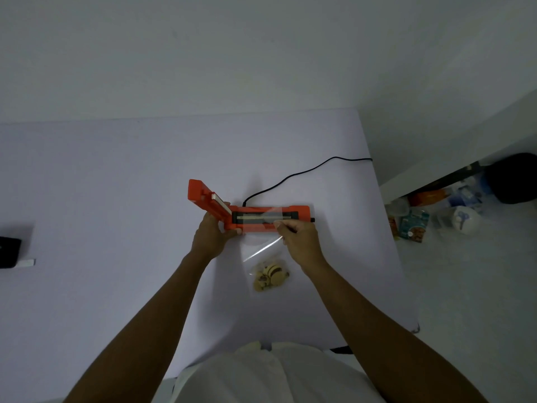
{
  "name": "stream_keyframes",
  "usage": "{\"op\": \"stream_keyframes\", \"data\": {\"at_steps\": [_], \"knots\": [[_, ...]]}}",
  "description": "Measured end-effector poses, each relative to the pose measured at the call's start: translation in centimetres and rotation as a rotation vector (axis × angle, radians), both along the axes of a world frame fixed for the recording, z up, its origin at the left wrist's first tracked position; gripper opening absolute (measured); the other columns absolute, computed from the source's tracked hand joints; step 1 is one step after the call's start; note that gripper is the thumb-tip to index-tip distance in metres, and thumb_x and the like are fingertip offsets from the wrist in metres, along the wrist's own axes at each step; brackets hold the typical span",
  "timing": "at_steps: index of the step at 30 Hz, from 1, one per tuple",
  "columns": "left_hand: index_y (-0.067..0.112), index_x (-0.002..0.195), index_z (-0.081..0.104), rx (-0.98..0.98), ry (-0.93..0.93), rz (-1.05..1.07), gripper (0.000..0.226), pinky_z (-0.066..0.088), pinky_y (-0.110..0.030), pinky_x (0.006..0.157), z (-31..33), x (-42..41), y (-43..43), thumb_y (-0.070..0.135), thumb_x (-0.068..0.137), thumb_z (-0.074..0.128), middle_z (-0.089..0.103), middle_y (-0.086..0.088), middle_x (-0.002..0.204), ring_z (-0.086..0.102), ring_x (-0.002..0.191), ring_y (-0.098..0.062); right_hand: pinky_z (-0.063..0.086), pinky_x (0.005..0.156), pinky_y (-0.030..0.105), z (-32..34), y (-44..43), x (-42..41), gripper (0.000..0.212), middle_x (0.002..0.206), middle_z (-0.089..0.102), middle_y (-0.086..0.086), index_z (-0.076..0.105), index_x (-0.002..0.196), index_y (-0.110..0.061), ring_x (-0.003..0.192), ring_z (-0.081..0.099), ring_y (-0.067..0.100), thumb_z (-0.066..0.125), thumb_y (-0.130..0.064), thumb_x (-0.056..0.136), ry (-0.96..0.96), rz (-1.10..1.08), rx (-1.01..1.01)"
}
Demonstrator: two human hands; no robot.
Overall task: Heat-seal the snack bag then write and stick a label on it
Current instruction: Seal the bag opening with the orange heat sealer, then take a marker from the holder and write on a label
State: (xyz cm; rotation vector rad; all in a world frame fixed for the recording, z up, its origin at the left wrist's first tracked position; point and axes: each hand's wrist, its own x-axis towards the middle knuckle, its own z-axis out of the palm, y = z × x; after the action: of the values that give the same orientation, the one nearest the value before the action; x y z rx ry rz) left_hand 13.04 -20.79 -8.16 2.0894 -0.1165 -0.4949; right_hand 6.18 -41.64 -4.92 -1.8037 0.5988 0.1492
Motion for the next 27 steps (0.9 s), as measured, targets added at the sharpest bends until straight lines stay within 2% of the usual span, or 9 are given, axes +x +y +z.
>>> {"op": "stream_keyframes", "data": {"at_steps": [2, 7, 11, 14, 16, 19, 22, 24, 27], "knots": [[0.020, 0.116, 0.054, -0.004, -0.001, 0.002, 0.041, 0.047, -0.033, 0.087, 0.2, -0.1, -0.2, 0.024, 0.082, 0.076, 0.057, 0.002, 0.111, 0.055, 0.102, -0.015, 0.045, 0.059, 0.020, 0.5, 0.2, 0.0, 0.017, 0.068, 0.062, 0.020, 0.075, 0.089, 0.001, 0.057, 0.050, 0.008, 0.064, -0.011, 0.094, -0.029, 0.016, -0.005], [0.014, 0.117, 0.054, 0.011, 0.015, 0.025, 0.041, 0.045, -0.031, 0.085, 0.5, -0.1, -0.3, 0.024, 0.083, 0.075, 0.057, 0.002, 0.110, 0.054, 0.100, -0.015, 0.045, 0.058, 0.009, 1.5, 0.6, 0.1, 0.015, 0.063, 0.061, -0.011, 0.076, 0.099, -0.004, 0.054, 0.054, -0.005, 0.064, -0.012, 0.094, -0.072, 0.043, -0.013], [0.020, 0.108, 0.054, -0.018, -0.018, -0.008, 0.032, 0.048, -0.030, 0.082, 0.9, -0.2, -0.3, 0.020, 0.084, 0.074, 0.060, 0.007, 0.100, 0.057, 0.088, -0.008, 0.048, 0.063, 0.011, 2.9, 0.7, -0.1, 0.018, 0.070, 0.067, -0.012, 0.076, 0.106, -0.005, 0.061, 0.060, -0.005, 0.065, -0.012, 0.094, -0.113, 0.028, 0.042], [0.018, 0.106, 0.056, 0.007, -0.024, -0.013, 0.029, 0.055, -0.039, 0.085, 0.6, -0.1, -0.1, 0.020, 0.084, 0.074, 0.065, -0.003, 0.103, 0.063, 0.093, -0.019, 0.053, 0.067, 0.017, 3.8, 0.3, -0.5, 0.017, 0.079, 0.072, -0.004, 0.076, 0.107, -0.013, 0.070, 0.065, 0.004, 0.065, -0.015, 0.094, -0.139, 0.023, 0.061], [0.016, 0.108, 0.058, 0.026, -0.024, 0.010, 0.025, 0.057, -0.045, 0.087, 0.4, -0.4, -0.1, 0.017, 0.086, 0.071, 0.064, 0.001, 0.103, 0.063, 0.091, -0.016, 0.052, 0.067, 0.015, 4.2, 0.1, -1.1, 0.017, 0.081, 0.074, -0.005, 0.075, 0.108, -0.013, 0.072, 0.067, 0.002, 0.064, -0.014, 0.095, -0.146, 0.027, 0.076], [0.011, 0.124, 0.049, 0.008, 0.034, 0.057, 0.045, 0.055, -0.042, 0.088, 0.7, -1.3, 0.1, 0.011, 0.085, 0.072, 0.059, 0.006, 0.107, 0.059, 0.089, -0.008, 0.050, 0.066, 0.011, 4.9, 0.1, -2.3, 0.017, 0.076, 0.075, -0.014, 0.074, 0.107, -0.009, 0.073, 0.069, -0.003, 0.061, -0.008, 0.095, -0.140, 0.019, 0.159], [0.006, 0.142, 0.036, 0.092, 0.245, 0.115, 0.060, 0.056, -0.038, 0.083, 0.7, -2.4, 1.8, 0.009, 0.090, 0.065, 0.061, -0.005, 0.119, 0.064, 0.096, -0.022, 0.055, 0.074, 0.019, 4.8, 0.6, -3.5, 0.017, 0.087, 0.078, -0.006, 0.075, 0.106, -0.009, 0.084, 0.073, 0.006, 0.062, -0.012, 0.095, -0.130, 0.036, 0.170], [0.007, 0.132, 0.051, 0.044, 0.321, 0.099, 0.042, 0.056, -0.026, 0.072, 1.6, -3.3, 3.2, -0.002, 0.091, 0.055, 0.065, -0.010, 0.118, 0.066, 0.093, -0.023, 0.055, 0.072, 0.022, 4.8, 1.2, -4.3, 0.016, 0.085, 0.076, 0.002, 0.076, 0.103, -0.010, 0.078, 0.071, 0.008, 0.064, -0.016, 0.095, -0.118, 0.047, 0.165], [0.015, 0.125, 0.059, -0.101, 0.331, -0.002, 0.052, 0.050, -0.013, 0.074, 3.7, -5.3, 5.5, -0.017, 0.084, 0.049, 0.065, -0.003, 0.121, 0.063, 0.106, -0.013, 0.055, 0.069, 0.038, 5.0, 2.7, -5.2, 0.017, 0.074, 0.070, 0.004, 0.075, 0.104, -0.011, 0.066, 0.063, 0.022, 0.064, -0.020, 0.095, -0.085, 0.079, 0.233]]}}
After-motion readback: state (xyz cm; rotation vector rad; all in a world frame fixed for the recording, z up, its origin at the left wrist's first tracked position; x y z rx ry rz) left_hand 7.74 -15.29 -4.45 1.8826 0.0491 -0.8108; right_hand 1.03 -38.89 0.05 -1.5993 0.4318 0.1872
